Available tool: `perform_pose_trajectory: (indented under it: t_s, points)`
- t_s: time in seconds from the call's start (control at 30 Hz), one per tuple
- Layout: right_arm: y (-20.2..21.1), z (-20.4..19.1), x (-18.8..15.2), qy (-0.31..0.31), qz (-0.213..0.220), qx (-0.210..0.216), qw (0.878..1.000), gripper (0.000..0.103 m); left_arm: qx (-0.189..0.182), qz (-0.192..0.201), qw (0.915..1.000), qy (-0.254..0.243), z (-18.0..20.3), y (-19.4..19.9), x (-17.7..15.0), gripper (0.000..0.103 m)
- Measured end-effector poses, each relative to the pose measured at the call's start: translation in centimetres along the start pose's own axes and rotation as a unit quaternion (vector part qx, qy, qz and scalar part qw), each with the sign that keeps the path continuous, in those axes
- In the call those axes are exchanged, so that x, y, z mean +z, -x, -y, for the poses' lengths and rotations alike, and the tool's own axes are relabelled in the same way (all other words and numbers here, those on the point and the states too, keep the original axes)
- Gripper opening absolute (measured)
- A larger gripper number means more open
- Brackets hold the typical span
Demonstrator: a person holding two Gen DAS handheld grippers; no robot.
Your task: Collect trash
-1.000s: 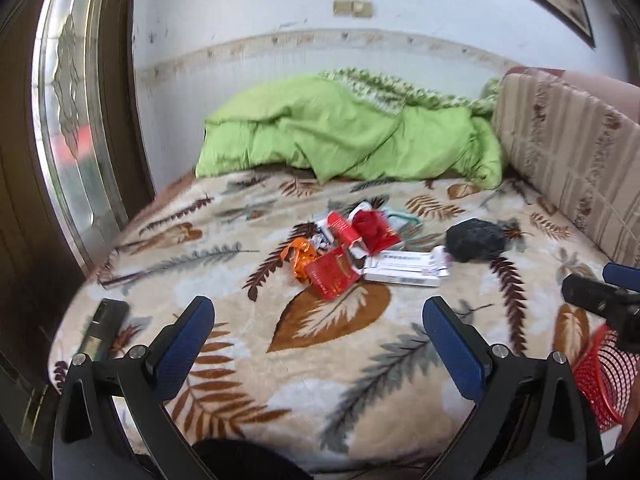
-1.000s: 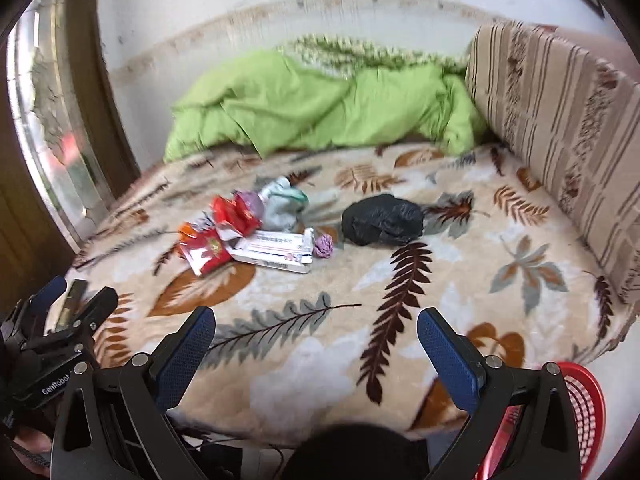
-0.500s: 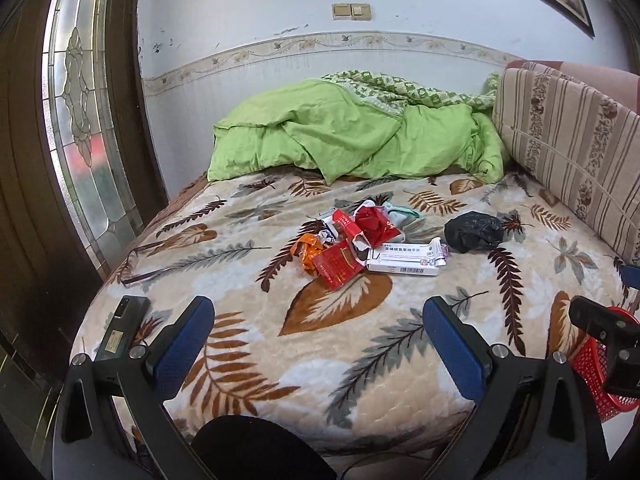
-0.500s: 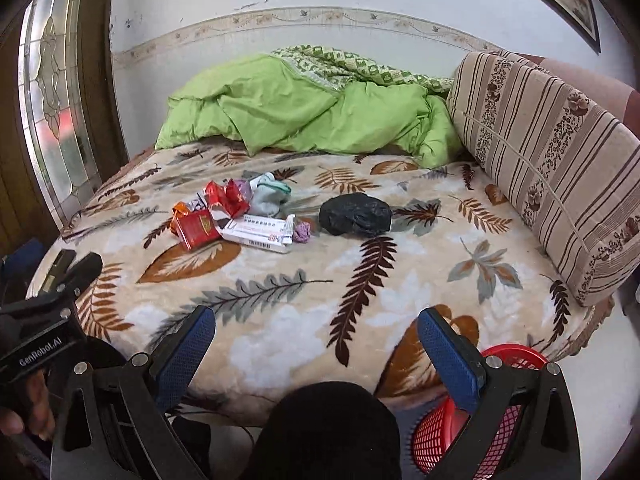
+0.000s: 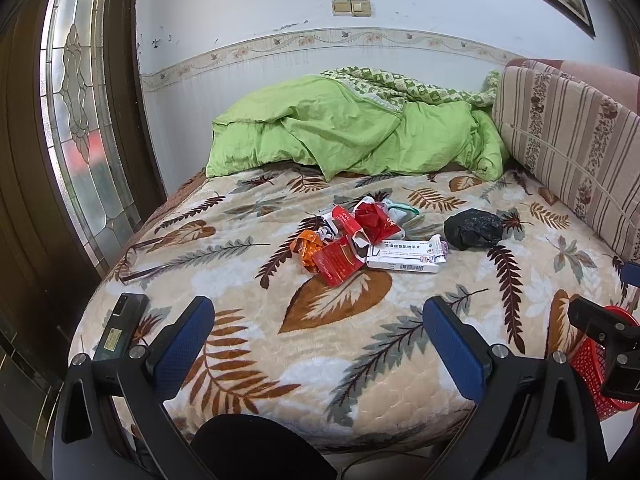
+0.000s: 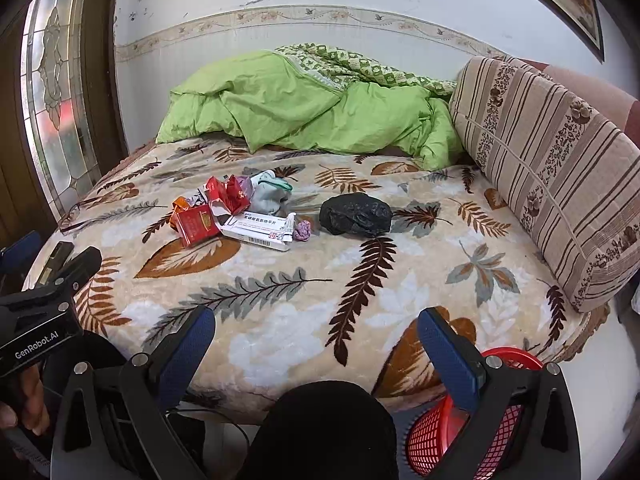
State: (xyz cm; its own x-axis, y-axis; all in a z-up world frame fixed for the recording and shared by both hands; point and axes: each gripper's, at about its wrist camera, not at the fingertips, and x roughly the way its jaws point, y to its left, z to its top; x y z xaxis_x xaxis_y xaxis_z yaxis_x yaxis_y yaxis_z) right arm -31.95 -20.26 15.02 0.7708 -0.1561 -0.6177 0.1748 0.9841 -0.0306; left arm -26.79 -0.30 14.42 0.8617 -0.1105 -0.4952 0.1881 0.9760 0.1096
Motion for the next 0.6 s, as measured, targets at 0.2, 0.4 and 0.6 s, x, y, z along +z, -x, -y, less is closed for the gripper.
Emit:
perform_pose_trajectory:
  t_s: [0.2, 0.4, 0.6]
  points:
    - [-0.2, -0.39, -0.05, 0.005, -0.003, 0.001, 1.0, 0.102, -0.002, -0.005, 1.0, 0.002, -0.05, -0.04, -0.05, 0.103]
    - [-0.32, -0.49, -0.16, 0.006, -0.006, 0.0, 1.0, 0.102, -0.004, -0.009, 0.9999, 0.006, 0.0, -0.12, -0.17, 0.103]
    - [-0.38, -0.41, -0.22, 0.006, -0.005, 0.0, 1.0, 0.102, -0.004, -0.01, 0.9999, 0.006, 0.08, -0.11, -0.16, 0.103]
